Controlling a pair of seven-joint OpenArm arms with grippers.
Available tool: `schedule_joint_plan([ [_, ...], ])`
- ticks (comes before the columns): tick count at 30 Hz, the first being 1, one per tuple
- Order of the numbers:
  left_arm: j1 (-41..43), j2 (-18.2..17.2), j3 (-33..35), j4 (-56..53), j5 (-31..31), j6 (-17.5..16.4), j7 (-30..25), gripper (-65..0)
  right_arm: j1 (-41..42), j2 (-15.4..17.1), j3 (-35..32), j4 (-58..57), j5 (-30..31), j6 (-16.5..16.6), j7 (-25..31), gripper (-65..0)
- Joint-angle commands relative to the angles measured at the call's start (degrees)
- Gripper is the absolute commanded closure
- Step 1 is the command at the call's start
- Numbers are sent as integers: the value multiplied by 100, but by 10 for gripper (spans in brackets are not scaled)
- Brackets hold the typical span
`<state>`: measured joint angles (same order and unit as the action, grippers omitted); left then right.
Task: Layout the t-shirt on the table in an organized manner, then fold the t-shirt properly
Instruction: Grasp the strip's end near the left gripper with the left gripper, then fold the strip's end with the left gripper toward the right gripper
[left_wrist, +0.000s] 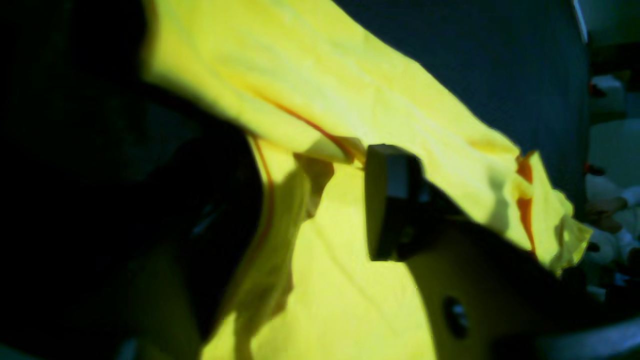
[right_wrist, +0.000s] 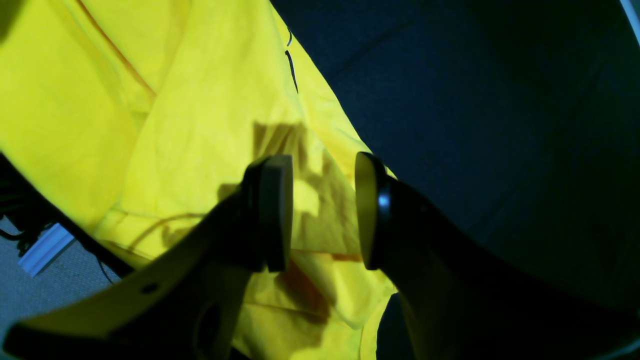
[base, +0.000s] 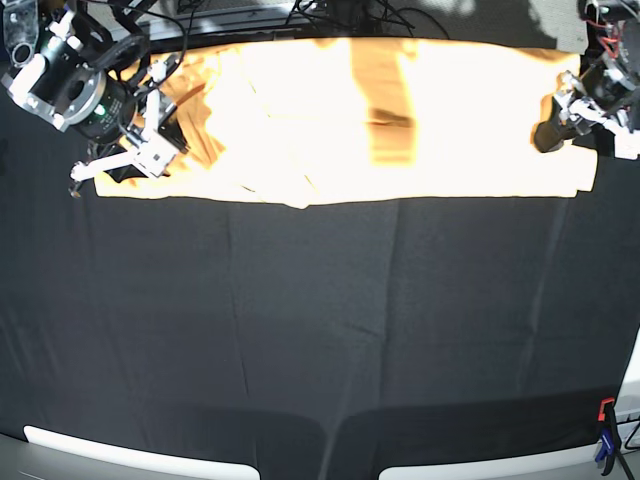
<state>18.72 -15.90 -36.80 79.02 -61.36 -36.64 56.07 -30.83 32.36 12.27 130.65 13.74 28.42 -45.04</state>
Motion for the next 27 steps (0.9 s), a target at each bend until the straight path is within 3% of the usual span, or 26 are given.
schedule_joint_plan([
  [1,17,-92,-24,57,-66,-44,-118,-220,4,66,52,85,66,-39,94,-205],
  [5,15,-92,-24,55,-31,24,-330,-147,2,66,52,85,66,-39,57,-205],
  [10,0,-92,-24,55,208,286,-699,0,4,63,52,85,66,-37,57,-205],
  [18,-22,-94,-372,55,282,284,-1246,0,4,66,52,85,-87,-33,-24,-201],
  [23,-210,-120,-1097,57,334,280,-1285,0,7,66,52,85,-481,-35,-2,-201],
  [27,-221,-227,-1224,57,315,190,-1126,0,7,66,55,85,-643,-35,0,-201],
])
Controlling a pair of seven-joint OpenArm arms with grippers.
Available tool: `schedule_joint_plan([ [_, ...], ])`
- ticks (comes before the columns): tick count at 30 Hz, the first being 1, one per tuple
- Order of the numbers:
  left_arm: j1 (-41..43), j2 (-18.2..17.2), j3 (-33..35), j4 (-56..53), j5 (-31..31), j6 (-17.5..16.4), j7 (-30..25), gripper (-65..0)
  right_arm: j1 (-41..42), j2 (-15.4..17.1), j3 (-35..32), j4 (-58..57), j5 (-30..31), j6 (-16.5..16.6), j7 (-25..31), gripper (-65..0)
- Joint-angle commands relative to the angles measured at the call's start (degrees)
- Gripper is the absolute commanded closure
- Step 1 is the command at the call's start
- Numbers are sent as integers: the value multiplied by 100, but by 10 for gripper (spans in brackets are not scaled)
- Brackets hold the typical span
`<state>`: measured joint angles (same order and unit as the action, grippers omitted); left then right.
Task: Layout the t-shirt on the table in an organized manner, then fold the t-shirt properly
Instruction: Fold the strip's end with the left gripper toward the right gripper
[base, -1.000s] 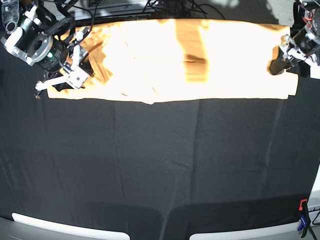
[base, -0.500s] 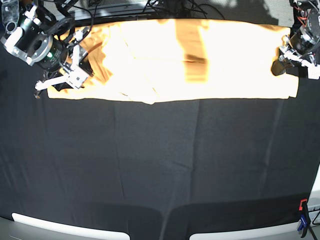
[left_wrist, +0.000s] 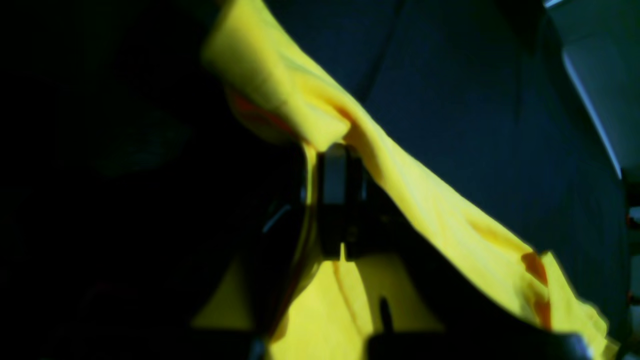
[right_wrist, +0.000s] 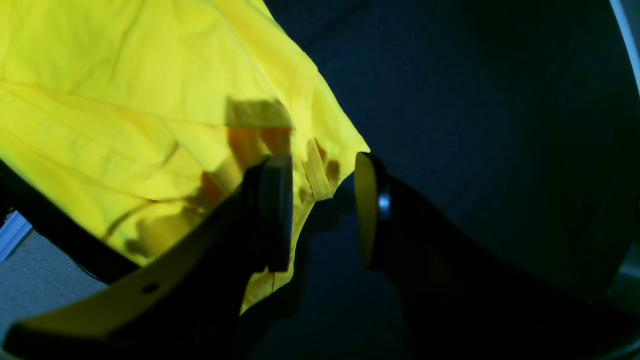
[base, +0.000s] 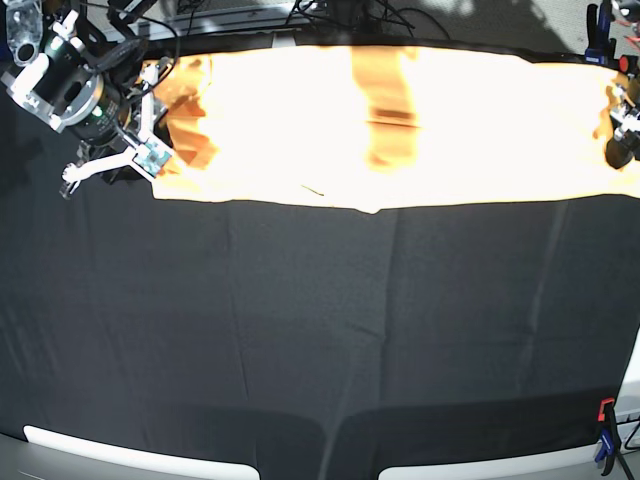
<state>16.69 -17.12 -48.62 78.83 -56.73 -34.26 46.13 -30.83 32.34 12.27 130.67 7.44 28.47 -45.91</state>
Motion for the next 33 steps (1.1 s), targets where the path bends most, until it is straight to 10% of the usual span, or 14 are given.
schedule_joint_plan([
  [1,-17,-116,-42,83,-199,-160,2,0,9,68,55,83,-76,-39,90,-201],
  [7,192,155,-39,719,-1213,-546,962,0,184,68,214,76,-125,-44,87,-201],
  [16,866,1537,579,3143,-1158,-540,1322,0,466,68,271,-118,-127,-44,81,-201],
  [33,979,1834,4435,3515,2072,1165,-433,0,876,68,284,-1005,-146,-48,-470,-201],
])
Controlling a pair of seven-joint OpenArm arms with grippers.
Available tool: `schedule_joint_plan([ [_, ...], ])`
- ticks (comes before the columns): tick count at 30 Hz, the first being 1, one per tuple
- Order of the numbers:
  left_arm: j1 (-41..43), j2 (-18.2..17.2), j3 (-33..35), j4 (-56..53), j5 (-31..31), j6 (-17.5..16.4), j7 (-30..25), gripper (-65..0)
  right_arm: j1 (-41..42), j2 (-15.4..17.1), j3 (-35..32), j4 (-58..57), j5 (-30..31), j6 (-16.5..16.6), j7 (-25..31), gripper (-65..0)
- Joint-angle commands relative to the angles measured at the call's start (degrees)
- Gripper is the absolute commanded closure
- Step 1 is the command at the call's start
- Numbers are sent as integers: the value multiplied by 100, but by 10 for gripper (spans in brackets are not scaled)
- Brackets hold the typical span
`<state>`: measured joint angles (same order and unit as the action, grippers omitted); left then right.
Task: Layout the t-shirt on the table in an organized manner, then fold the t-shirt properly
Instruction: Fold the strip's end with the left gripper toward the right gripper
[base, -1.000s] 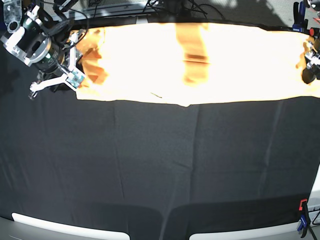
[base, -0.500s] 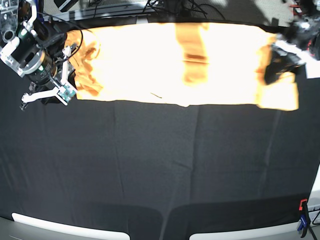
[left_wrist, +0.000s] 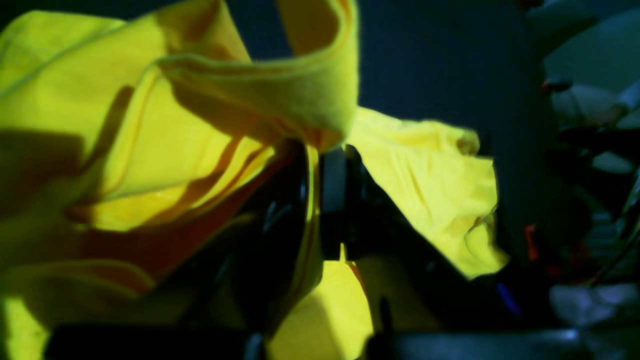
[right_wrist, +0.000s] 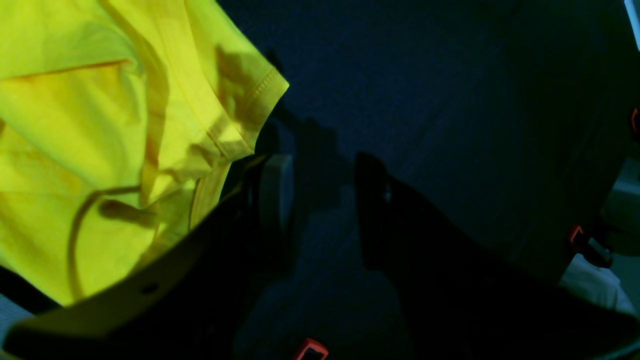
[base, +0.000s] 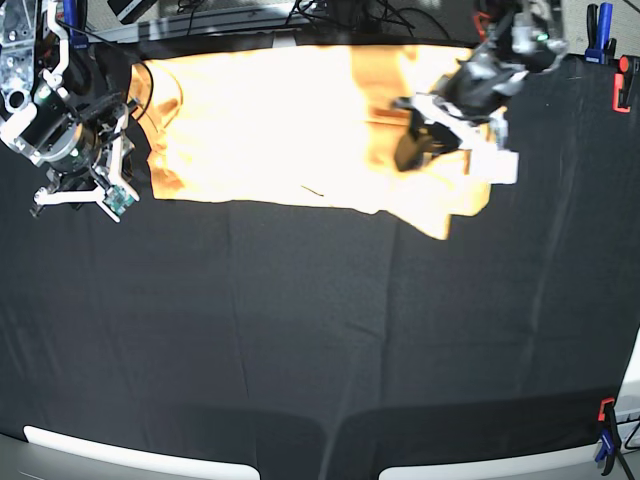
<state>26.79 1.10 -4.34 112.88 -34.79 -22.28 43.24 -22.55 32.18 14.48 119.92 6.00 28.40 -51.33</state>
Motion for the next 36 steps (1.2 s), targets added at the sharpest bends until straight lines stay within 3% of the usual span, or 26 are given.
schedule_joint_plan([
  [1,-33,11,157,109,-9,44,-219,0,48,83,63,70,-2,-42,72,-201],
  [6,-208,11,846,109,315,151,-188,0,57,83,63,70,-2,-44,72,-201],
  [7,-278,11,1010,109,328,151,-85,-54,63,83,63,70,-4,-44,70,-201],
  [10,-516,13,1609,109,199,2,354,-296,63,83,63,70,-2,-46,72,-201],
  [12,-704,13,1961,111,68,-361,658,-353,63,83,63,70,-2,-46,72,-201],
  [18,-975,-28,2083,308,96,-433,796,-352,63,83,63,70,-2,-46,70,-201],
  [23,-964,-33,1370,817,787,-431,920,-353,63,83,63,70,-2,-44,72,-201],
  [27,-837,-42,715,826,949,-431,1469,-352,63,83,63,68,-2,-44,74,-201],
  [33,-245,-240,507,415,1300,-428,1228,-353,61,81,63,70,-2,-44,72,-201],
  [36,20,-243,601,361,935,-448,1244,-353,63,83,63,70,0,-44,81,-201],
])
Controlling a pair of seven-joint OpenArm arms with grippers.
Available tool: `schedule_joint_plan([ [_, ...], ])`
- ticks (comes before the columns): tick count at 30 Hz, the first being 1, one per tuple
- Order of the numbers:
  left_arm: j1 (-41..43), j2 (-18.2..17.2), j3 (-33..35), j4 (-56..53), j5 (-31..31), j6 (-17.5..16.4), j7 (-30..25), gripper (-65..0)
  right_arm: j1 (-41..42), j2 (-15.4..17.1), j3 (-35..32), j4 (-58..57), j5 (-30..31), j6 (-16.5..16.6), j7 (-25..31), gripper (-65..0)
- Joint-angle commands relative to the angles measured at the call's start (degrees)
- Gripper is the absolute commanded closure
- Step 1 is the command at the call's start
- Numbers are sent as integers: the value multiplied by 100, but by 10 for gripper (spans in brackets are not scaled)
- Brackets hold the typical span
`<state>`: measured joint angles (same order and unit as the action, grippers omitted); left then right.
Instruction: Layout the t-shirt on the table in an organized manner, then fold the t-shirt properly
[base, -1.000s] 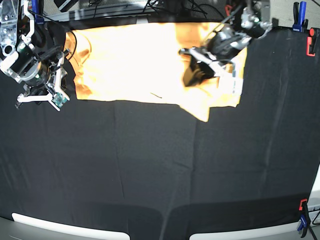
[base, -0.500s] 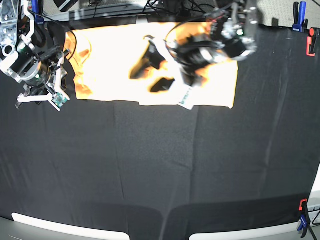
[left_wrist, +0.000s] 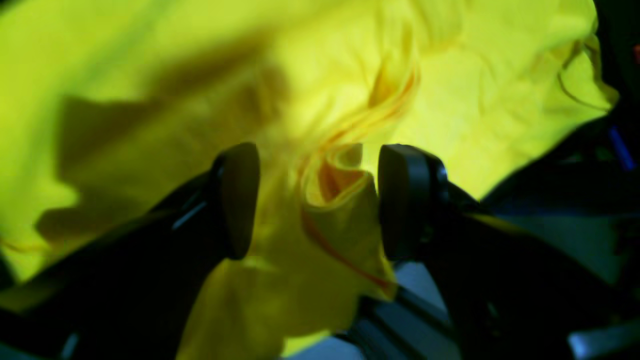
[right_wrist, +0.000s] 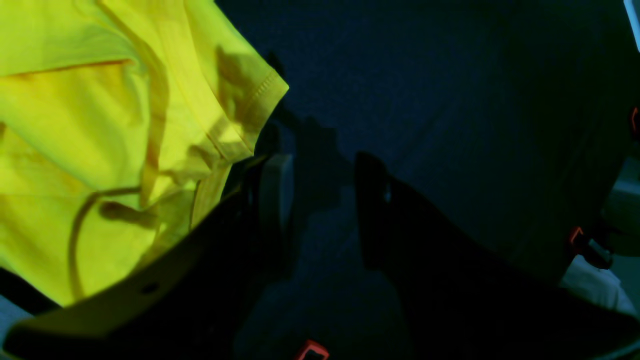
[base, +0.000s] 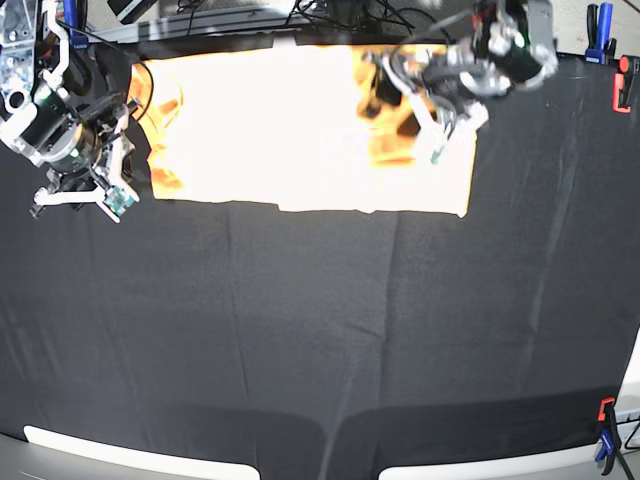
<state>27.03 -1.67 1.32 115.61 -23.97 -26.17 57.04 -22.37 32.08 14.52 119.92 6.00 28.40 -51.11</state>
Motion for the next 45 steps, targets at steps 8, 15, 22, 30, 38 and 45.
schedule_joint_plan([
  [8,-33,-157,1272,50,-1126,-726,647,-329,44,94,59,70,-4,-44,57,-201],
  [15,-654,-249,1078,52,-1217,-726,452,-329,44,92,59,68,4,-46,-44,-201],
  [22,-1178,-249,-116,61,-1209,-623,70,-329,44,92,96,46,380,-361,-372,-201],
  [30,-1207,-483,-1934,61,-1211,-645,-251,-329,46,94,1187,-881,2914,-92,-1154,-202],
  [38,-1176,-951,-2385,59,-1211,-643,-479,-329,44,76,1703,-2409,4666,356,-1779,-286],
  [45,-1178,-951,-2385,26,-1211,-643,-485,-329,44,48,1692,-3246,5576,822,-2210,-291],
])
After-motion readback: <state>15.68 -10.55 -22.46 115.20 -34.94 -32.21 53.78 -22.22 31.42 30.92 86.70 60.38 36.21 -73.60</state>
